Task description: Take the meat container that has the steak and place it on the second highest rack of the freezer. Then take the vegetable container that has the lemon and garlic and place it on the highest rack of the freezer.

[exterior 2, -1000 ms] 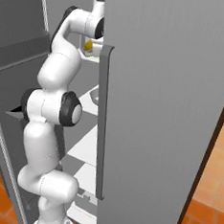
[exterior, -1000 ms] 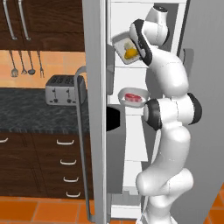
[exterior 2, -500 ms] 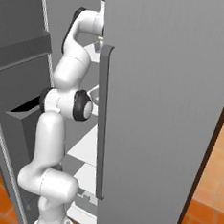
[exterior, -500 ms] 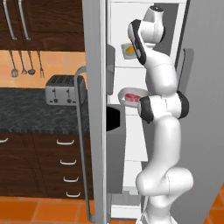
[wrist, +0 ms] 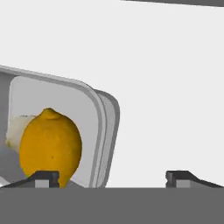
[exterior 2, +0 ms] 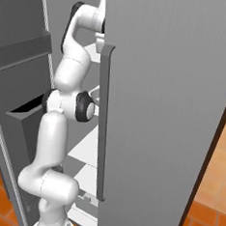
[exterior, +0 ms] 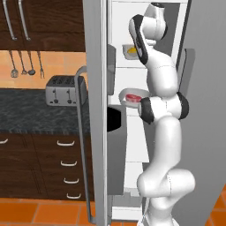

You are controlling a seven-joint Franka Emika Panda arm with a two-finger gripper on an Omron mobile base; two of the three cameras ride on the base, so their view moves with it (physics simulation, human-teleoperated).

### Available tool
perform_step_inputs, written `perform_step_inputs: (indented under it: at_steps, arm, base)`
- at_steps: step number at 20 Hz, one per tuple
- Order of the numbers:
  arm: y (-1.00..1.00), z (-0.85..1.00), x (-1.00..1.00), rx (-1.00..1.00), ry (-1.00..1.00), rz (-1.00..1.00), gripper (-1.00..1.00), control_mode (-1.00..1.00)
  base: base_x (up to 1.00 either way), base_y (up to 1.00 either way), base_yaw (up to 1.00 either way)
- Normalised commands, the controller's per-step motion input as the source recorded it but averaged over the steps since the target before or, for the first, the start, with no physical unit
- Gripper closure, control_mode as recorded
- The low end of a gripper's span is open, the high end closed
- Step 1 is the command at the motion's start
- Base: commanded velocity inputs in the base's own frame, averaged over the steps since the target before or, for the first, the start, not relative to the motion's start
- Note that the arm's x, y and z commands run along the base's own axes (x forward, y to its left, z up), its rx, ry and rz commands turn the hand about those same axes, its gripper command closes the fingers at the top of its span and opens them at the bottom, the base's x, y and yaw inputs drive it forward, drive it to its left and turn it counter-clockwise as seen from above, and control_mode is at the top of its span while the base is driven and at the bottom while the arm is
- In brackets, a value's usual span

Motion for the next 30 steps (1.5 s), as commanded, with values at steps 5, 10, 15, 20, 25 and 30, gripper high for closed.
perform_step_inputs:
  at_steps: [5, 10, 15, 20, 25, 30]
  arm:
    - [0.89, -0.54, -0.63, -0.04, -0.02, 0.01, -1.00, -1.00]
    - [0.83, -0.77, 0.03, 0.00, -0.17, 0.00, -1.00, -1.00]
    - [0.37, -0.03, -0.43, 0.00, -0.33, 0.00, -1.00, -1.00]
    - [0.12, 0.00, -0.87, 0.00, -0.32, 0.00, -1.00, -1.00]
    - [-0.59, 0.00, -1.00, 0.04, -0.24, 0.00, -1.00, -1.00]
    - [-0.53, 0.00, -1.00, 0.05, -0.40, 0.00, -1.00, -1.00]
  base:
    - [0.00, 0.00, 0.00]
    - [0.00, 0.00, 0.00]
    - [0.00, 0.00, 0.00]
    - [0.00, 0.00, 0.00]
    - [0.00, 0.00, 0.00]
    - [0.00, 0.00, 0.00]
